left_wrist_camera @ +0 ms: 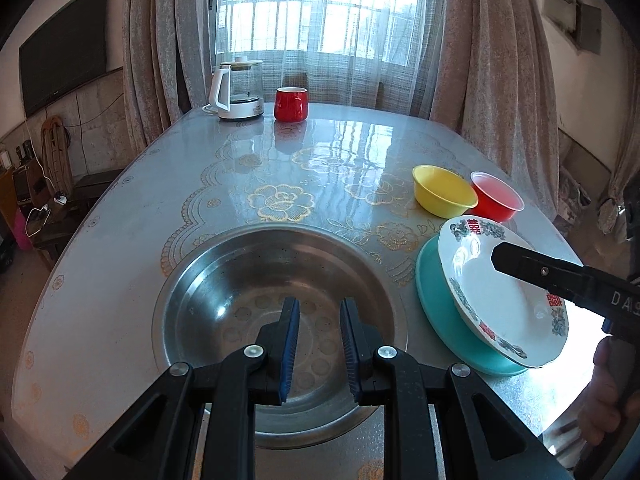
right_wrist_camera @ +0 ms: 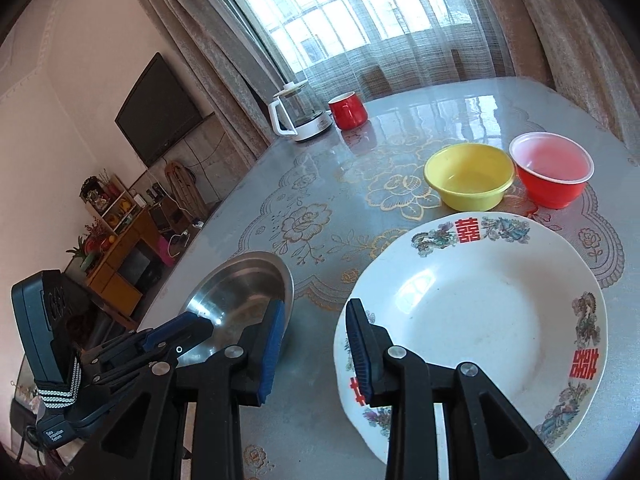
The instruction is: Organize plates and bowls
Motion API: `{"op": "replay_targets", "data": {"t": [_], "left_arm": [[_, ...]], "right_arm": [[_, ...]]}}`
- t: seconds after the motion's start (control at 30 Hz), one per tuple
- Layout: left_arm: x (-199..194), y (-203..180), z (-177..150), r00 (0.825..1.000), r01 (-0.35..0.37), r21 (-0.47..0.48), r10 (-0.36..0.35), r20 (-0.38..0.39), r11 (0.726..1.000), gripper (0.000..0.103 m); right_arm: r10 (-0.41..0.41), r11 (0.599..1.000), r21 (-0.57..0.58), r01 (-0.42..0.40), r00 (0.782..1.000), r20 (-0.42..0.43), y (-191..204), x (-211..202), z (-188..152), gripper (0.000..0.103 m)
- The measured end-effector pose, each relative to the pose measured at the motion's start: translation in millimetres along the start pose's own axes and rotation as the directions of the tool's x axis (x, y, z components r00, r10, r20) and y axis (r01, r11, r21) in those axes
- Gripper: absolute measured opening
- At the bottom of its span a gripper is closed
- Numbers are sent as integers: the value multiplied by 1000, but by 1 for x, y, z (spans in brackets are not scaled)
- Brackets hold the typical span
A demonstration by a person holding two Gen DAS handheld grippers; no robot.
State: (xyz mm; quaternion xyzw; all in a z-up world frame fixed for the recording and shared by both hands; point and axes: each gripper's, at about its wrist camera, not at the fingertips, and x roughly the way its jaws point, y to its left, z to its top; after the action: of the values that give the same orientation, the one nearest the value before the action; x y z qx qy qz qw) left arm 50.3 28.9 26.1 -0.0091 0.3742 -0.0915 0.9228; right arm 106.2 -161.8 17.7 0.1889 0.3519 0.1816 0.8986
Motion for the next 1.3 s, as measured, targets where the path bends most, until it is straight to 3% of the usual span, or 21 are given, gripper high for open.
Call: {"op": "replay_targets", "data": {"t": [0.47, 0.87, 1.3], "left_arm": [[27, -34, 31, 998, 51, 56, -48, -44, 997, 23], [65, -52, 74, 988, 124, -5, -124, -94, 992, 25], [116, -78, 128, 965, 222, -77, -230, -124, 972, 25]], "right_arm": [[-124, 968, 224, 113, 992, 36, -77, -13, 34, 32], [-191, 926, 332, 181, 982, -2, -117, 10, 69, 30], [-231, 849, 479, 224, 972, -46, -160, 41, 85, 27]]}}
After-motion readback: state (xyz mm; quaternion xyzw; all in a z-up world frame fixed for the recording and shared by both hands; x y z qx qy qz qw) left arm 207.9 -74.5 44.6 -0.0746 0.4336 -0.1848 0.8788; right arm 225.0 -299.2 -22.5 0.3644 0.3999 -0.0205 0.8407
